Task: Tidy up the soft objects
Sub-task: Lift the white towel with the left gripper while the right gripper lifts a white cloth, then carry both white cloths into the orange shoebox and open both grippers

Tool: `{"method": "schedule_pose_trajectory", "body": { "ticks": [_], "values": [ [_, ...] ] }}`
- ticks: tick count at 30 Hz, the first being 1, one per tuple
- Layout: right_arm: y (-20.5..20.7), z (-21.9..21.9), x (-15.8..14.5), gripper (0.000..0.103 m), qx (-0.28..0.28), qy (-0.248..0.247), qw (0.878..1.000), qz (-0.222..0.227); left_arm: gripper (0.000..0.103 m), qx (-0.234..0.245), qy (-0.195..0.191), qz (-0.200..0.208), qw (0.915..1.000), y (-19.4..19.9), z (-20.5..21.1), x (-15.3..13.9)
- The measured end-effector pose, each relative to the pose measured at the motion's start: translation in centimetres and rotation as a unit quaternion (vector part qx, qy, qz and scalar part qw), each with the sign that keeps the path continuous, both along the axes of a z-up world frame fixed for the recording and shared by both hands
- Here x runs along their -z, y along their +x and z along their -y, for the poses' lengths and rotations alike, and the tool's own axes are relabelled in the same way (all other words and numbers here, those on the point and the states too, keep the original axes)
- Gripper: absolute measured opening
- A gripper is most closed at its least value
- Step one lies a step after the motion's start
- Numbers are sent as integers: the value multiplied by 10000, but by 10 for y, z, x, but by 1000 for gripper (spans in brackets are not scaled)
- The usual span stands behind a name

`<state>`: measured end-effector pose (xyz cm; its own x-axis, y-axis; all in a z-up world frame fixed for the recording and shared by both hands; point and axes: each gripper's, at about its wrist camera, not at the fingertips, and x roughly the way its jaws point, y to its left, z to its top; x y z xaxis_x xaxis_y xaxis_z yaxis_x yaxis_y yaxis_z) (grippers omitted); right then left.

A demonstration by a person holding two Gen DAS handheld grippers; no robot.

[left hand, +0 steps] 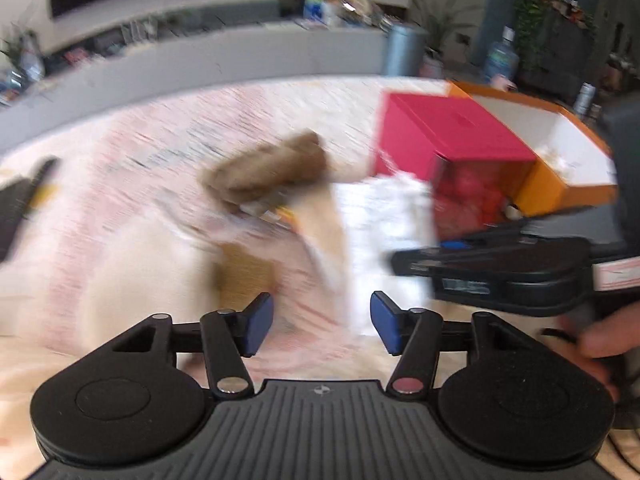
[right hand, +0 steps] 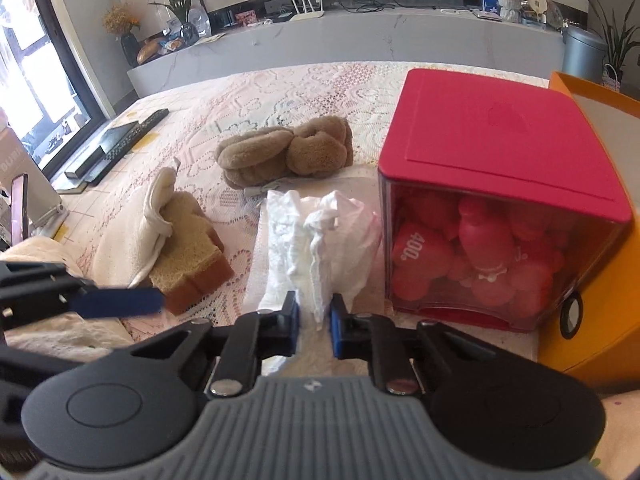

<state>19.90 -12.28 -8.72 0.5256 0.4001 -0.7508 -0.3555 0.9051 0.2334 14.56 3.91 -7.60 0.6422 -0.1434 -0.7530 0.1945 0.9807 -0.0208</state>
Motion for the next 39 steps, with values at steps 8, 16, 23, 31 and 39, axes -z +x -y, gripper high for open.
{"method": "schedule_pose_trajectory", "body": {
  "ticks": [8, 16, 23, 31, 39],
  "values": [
    [-8, 0, -16, 14, 43, 63, 9997, 234, 83, -984, 675, 98, 9928, 36, -27, 2],
    [-5, 1, -10, 14, 81, 16, 9996, 279, 74, -1416, 676, -290, 9872, 55, -40, 25],
    [-10, -1, -14, 15, -22, -32, 9989, 473, 24, -1565, 423, -209, 9865, 49, -45, 20],
    [-20, 12, -32, 15, 108, 125, 9977, 664, 8, -1599, 657, 469, 9838, 20, -35, -19],
    [-47, 37, -73, 15, 290, 403, 9917, 1188, 8, -963, 157, 1215, 9878, -15, 2, -90]
  ]
}}
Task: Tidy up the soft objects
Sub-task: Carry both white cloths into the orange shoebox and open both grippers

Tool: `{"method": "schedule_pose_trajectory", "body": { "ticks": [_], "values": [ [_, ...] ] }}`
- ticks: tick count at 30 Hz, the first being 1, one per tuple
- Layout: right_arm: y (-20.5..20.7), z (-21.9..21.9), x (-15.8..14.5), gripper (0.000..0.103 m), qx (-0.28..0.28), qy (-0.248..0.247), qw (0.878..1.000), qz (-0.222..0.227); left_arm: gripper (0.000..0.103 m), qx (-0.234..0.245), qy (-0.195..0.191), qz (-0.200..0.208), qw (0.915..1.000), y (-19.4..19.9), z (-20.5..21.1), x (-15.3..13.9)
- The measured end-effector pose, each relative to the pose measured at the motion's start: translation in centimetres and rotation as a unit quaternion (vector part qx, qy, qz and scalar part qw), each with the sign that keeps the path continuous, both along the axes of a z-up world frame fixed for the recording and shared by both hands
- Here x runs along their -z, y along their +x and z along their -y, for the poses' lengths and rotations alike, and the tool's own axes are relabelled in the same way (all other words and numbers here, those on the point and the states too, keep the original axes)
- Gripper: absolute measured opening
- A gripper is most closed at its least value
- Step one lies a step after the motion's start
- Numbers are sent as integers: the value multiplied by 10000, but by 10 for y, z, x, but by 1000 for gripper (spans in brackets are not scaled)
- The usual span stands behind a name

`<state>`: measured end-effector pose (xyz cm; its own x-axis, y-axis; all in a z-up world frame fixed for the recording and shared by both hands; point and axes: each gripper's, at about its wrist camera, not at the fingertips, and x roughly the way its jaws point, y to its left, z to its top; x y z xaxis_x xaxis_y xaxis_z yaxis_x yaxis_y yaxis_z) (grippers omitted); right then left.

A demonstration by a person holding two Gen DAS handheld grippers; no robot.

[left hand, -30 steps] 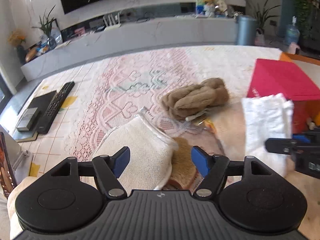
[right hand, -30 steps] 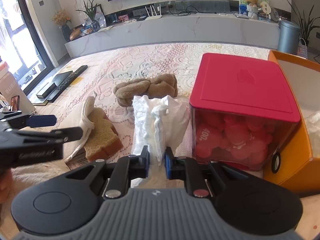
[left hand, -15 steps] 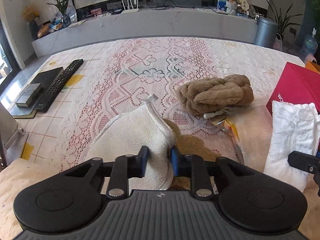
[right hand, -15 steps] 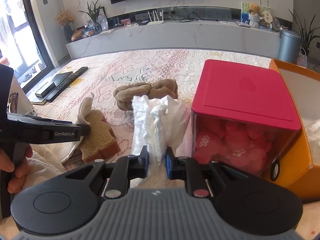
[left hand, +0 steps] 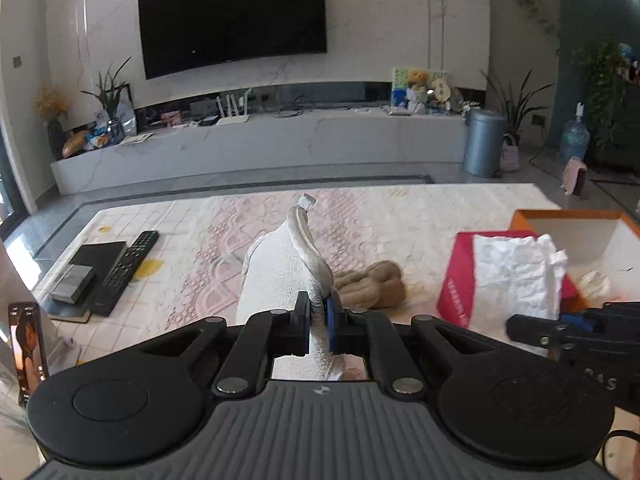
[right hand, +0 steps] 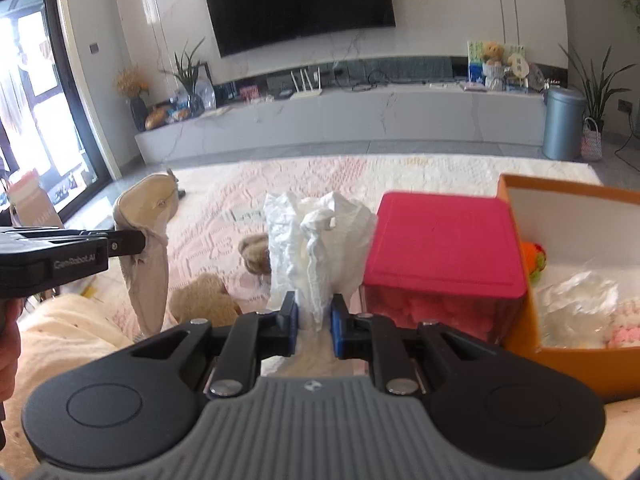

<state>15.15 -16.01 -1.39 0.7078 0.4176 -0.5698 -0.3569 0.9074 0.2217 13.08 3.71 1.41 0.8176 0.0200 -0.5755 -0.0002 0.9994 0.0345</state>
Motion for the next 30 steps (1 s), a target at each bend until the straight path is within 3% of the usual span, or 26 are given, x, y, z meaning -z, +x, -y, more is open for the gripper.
{"method": "schedule_pose_trajectory", "body": {
  "ticks": [6, 9, 15, 19, 24, 30],
  "values": [
    [-17, 41, -36, 15, 272, 8, 9986, 447, 8, 955, -612, 387, 9928, 1, 39, -34],
    [-17, 69, -53, 15, 479, -51, 9971, 583, 8, 1452, -999, 380, 9836, 13, 60, -43],
    [-4, 123, -78, 15, 935, -429, 9920, 734, 8, 2348, -1302, 396, 9625, 54, 115, -51],
    [16, 154, -78, 15, 1121, -779, 9887, 617, 8, 2722, -1426, 208, 9514, 88, 151, -37],
    [50, 184, -56, 15, 1219, -1214, 9847, 271, 8, 2895, -1377, -107, 9472, 127, 184, -9],
    [99, 203, -19, 15, 1184, -1440, 9819, -332, 8, 2891, -1425, -769, 9435, 172, 208, 35]
  ]
}}
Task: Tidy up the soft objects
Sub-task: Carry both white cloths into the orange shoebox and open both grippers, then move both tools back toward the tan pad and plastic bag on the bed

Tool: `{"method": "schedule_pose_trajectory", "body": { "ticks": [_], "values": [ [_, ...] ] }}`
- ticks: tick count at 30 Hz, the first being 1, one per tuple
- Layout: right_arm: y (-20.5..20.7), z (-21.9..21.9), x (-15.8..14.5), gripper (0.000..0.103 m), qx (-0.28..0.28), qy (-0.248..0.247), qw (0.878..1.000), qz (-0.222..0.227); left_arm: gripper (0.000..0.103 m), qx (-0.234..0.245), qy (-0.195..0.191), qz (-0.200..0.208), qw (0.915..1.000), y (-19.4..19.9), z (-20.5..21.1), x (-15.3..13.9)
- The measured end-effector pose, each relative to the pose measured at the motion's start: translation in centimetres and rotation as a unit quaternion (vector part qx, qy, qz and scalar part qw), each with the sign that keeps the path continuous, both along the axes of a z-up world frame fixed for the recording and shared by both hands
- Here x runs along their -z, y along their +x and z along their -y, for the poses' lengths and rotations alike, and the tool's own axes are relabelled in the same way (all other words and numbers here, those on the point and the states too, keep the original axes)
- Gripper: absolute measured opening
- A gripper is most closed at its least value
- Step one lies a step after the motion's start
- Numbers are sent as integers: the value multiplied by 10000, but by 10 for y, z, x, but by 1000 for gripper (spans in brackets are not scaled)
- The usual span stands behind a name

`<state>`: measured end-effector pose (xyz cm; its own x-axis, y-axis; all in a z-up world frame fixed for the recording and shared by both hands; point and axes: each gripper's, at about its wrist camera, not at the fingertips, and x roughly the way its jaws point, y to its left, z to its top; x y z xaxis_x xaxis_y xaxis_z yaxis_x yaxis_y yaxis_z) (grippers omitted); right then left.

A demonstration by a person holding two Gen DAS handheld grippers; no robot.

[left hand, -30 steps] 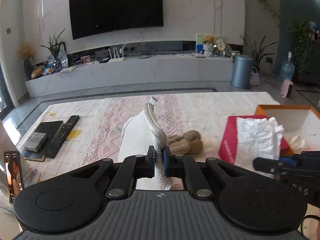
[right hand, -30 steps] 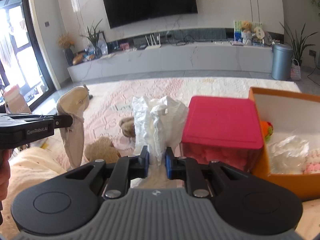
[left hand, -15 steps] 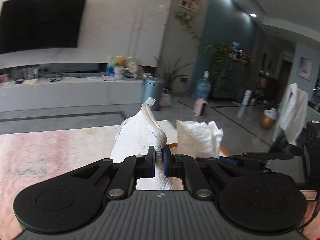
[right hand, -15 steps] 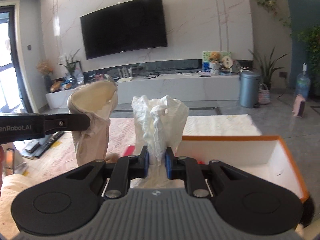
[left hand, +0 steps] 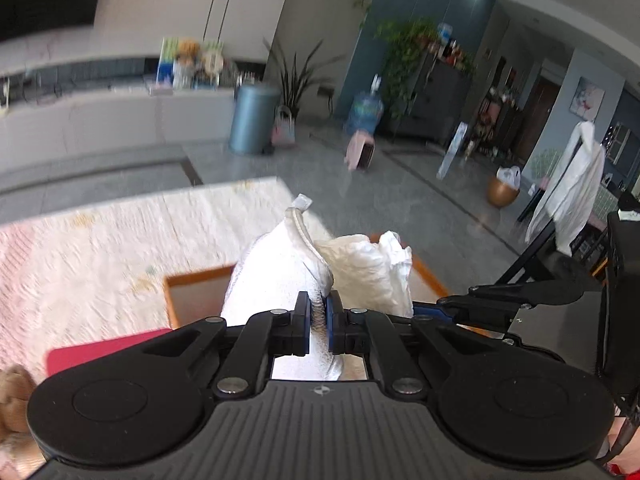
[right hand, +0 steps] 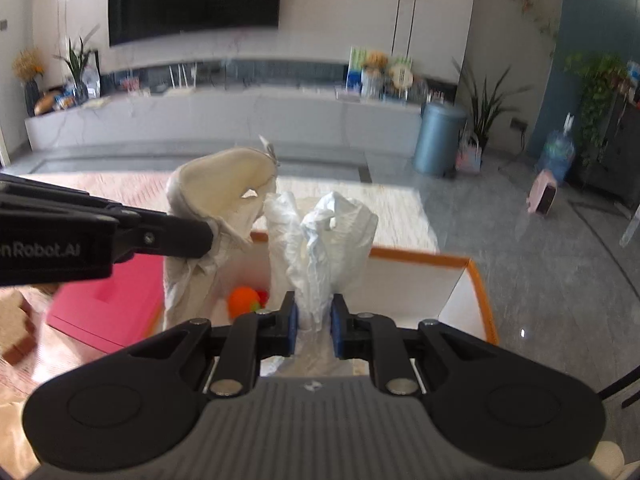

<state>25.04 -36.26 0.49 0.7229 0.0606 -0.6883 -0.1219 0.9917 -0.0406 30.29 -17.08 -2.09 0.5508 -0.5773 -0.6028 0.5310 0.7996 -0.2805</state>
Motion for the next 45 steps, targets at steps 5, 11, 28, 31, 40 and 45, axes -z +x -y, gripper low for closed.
{"method": "schedule_pose_trajectory", "body": {
  "ticks": [5, 11, 28, 31, 40, 45],
  "values": [
    [30, 5, 31, 15, -15, -112, 9992, -373, 8, -24, 125, -543, 9984, 21, 4, 35],
    [58, 4, 60, 15, -64, -143, 9972, -732, 8, -40, 373, -771, 9963, 29, 6, 56],
    [59, -3, 81, 47, -72, -580, 9928, -1041, 57, -48, 285, -695, 9972, 21, 2, 52],
    [52, -8, 69, 60, -14, -791, 9935, -822, 64, -131, 145, -505, 9985, 14, -5, 37],
    [19, -13, 27, 66, 479, -1486, 9877, -7, 66, -206, -112, 328, 9992, -33, -28, -9],
    [-24, -24, 4, 66, 670, -1201, 9884, 640, 65, -516, -320, 668, 9959, -69, -54, -27]
  ]
}}
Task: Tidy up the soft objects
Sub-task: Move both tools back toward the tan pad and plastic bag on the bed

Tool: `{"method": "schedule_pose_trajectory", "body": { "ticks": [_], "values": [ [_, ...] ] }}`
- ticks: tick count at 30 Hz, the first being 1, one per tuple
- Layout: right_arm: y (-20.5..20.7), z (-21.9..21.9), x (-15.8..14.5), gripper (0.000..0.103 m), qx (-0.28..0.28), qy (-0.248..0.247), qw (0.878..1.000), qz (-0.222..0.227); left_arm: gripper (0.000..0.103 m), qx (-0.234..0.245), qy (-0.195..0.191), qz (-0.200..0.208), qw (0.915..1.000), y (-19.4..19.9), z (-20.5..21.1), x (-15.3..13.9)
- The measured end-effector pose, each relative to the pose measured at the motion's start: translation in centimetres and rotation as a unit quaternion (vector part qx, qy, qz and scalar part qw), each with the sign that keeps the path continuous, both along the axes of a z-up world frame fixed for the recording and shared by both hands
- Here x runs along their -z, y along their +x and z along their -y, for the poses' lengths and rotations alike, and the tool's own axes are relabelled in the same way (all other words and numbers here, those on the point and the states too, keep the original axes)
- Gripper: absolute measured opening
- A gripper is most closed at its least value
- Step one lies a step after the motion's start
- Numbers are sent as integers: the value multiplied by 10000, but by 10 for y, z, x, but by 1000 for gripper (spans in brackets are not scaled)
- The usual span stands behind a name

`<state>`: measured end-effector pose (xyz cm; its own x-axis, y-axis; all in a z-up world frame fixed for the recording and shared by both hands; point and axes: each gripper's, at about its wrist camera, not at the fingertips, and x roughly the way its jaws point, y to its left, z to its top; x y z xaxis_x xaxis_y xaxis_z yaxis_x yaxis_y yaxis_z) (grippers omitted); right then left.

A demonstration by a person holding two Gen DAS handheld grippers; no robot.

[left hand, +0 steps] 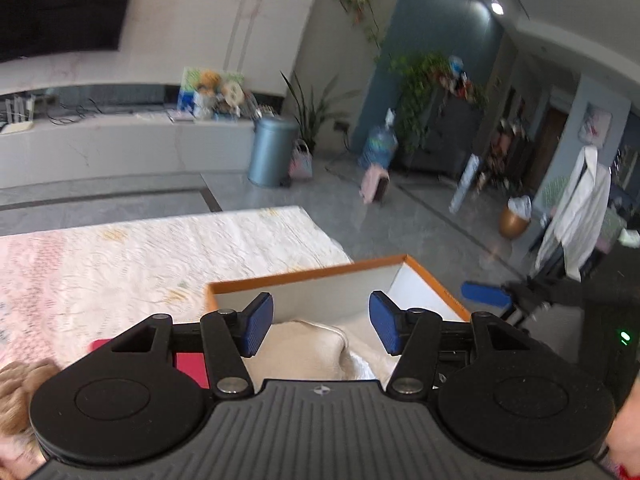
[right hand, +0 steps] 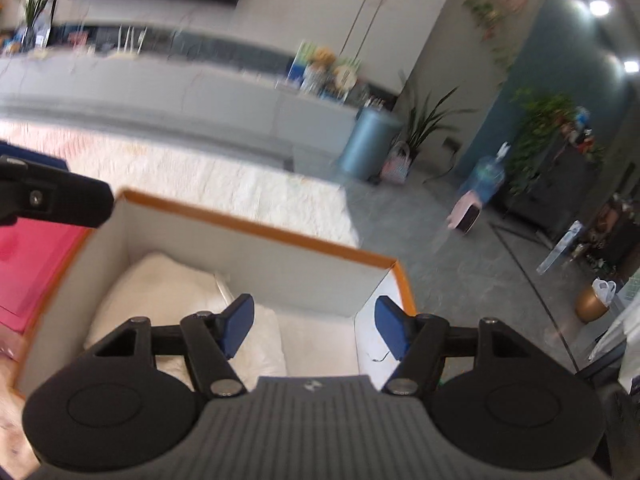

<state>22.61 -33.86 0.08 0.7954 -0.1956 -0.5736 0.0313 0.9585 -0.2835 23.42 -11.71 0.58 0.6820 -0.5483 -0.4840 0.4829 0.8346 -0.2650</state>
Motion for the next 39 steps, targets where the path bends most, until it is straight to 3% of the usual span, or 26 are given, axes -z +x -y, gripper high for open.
{"method": "schedule_pose_trajectory", "body": {
  "ticks": [4, 8, 14, 17, 20, 24, 27, 31, 34, 39],
  "values": [
    [-39, -18, -8, 66, -179, 690, 9967, 388, 61, -394, -43, 276, 9988, -28, -27, -7],
    [-69, -45, -7, 66, -318, 1340, 9892, 491, 60, -887, 402, 613, 9934, -61, -49, -5],
    [-90, -91, 5, 67, -595, 2157, 9745, 176, 60, -1316, 598, 124, 9894, -92, -97, 16],
    [-98, -118, 14, 68, -737, 2207, 9725, -3, 59, -1612, 568, -289, 9849, -98, -126, 32],
    [-104, -140, 23, 81, -830, 2190, 9722, -86, 59, -2022, 518, -572, 9763, -109, -157, 47],
    [-104, -167, 35, 82, -941, 2105, 9727, -250, 59, -2508, 516, -892, 9626, -120, -192, 59],
    [-101, -184, 43, 83, -1028, 2046, 9727, -369, 59, -2709, 293, -1094, 9559, -121, -210, 65],
    [-89, -197, 51, 85, -1126, 1971, 9724, -540, 62, -2763, 135, -1175, 9538, -130, -230, 78],
    [-83, -207, 59, 90, -1203, 1918, 9721, -622, 67, -2738, 159, -1160, 9546, -130, -230, 84],
    [-69, -221, 73, 90, -1313, 1730, 9730, -785, 76, -2735, 312, -1246, 9532, -115, -226, 95]
  ]
}}
